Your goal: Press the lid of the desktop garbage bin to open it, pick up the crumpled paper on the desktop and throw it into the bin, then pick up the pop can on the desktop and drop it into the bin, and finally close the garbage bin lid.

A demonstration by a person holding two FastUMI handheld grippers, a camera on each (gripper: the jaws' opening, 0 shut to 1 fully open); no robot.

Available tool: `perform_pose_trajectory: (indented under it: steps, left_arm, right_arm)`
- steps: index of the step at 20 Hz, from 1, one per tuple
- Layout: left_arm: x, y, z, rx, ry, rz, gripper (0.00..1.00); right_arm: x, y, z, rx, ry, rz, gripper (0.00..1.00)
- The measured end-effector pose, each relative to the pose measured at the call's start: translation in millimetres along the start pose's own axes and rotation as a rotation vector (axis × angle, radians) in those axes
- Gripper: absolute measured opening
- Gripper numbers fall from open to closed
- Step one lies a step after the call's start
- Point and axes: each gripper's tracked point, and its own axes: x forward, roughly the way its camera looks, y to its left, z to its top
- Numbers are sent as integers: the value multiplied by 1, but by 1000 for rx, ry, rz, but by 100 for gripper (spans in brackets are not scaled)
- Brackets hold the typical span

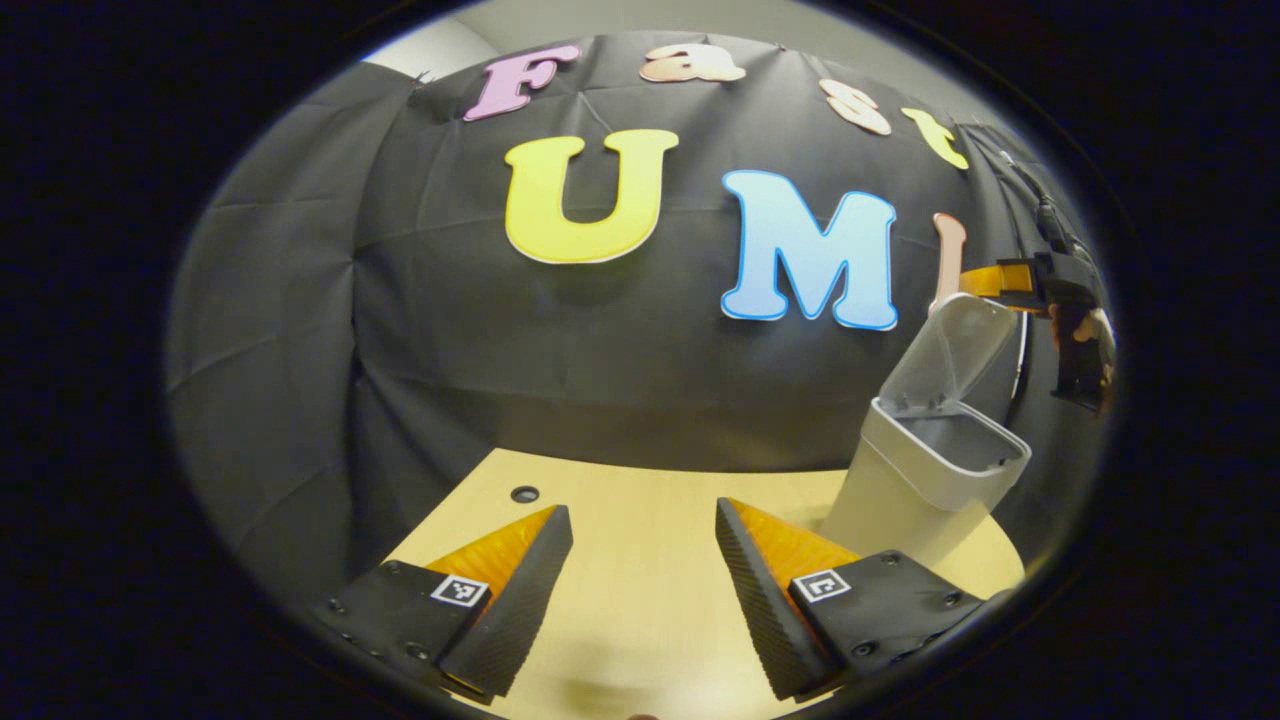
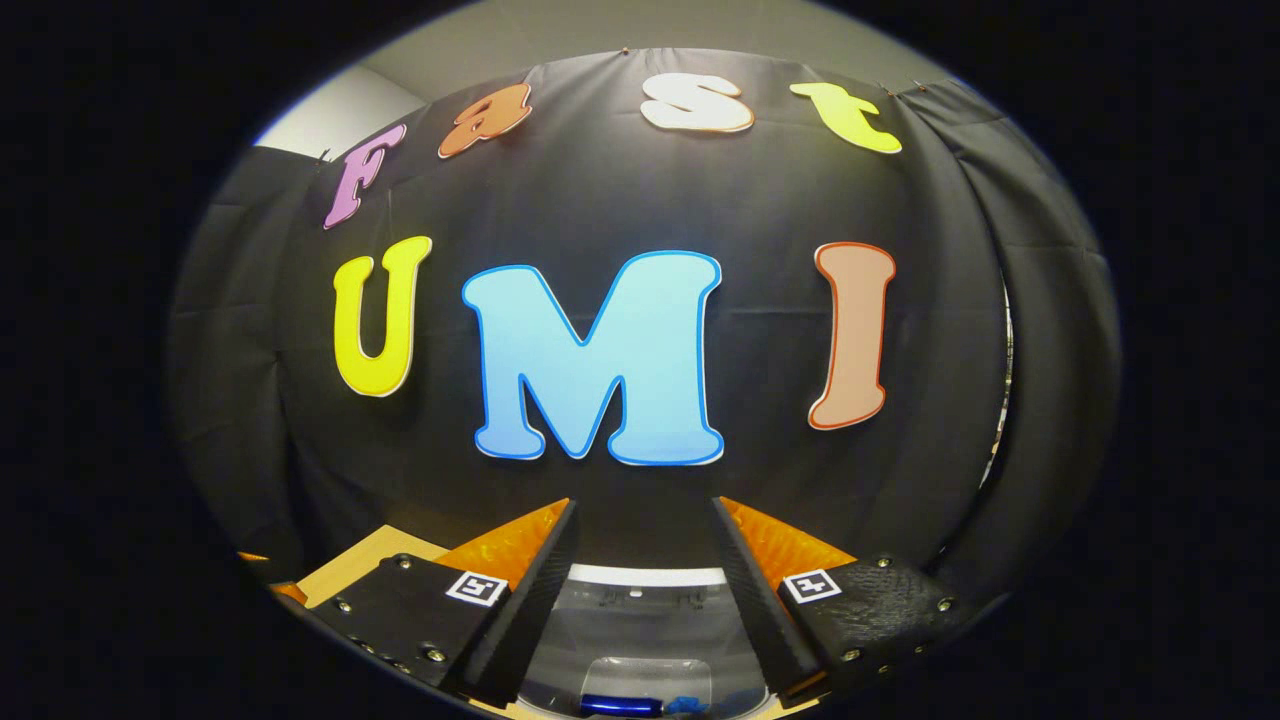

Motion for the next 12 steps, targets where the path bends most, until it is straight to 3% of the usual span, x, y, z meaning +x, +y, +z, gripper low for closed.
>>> perform_pose_trajectory:
  steps: [8, 12]
  left_arm:
    - [-4, -16, 5, 37, -7, -37, 95]
    - [-8, -18, 3, 36, -2, -42, 95]
  right_arm:
    - [-31, 8, -92, 12, 144, -9, 85]
    - [-37, 9, -117, 36, 175, -15, 85]
